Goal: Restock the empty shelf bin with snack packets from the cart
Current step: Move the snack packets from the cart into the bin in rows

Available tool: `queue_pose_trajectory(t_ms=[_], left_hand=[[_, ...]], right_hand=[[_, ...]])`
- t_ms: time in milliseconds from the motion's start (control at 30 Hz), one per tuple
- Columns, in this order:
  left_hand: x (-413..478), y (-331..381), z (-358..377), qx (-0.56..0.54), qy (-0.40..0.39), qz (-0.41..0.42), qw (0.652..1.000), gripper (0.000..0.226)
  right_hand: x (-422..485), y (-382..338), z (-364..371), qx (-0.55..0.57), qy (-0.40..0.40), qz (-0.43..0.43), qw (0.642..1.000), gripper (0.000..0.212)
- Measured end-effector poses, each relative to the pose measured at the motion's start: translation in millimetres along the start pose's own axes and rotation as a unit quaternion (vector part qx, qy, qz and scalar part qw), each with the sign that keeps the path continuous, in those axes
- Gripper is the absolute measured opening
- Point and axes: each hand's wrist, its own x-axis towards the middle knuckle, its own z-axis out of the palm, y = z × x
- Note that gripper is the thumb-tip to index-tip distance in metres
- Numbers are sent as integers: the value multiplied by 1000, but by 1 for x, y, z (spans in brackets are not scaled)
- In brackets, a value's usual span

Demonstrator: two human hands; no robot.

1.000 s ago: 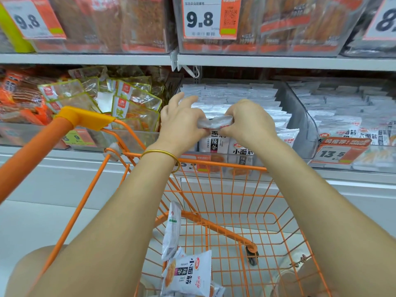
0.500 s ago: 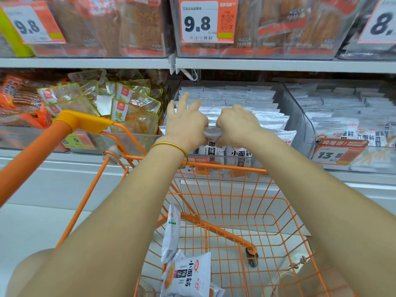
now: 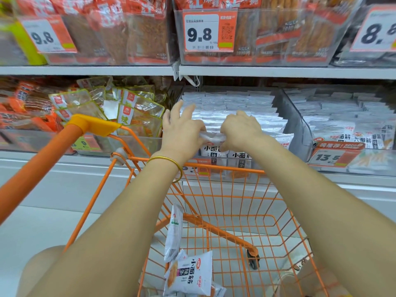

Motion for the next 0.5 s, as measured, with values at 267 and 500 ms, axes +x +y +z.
queue_pose_trajectory(t_ms=[267,500], left_hand=[[0,8,12,43,-44,6,998,19],[-29,4,9,-88,117,-58,988,28]], right_hand=[[5,-8,14,-93,10,-23,995,22],[-22,8,-1,35,117,-9,992,21]])
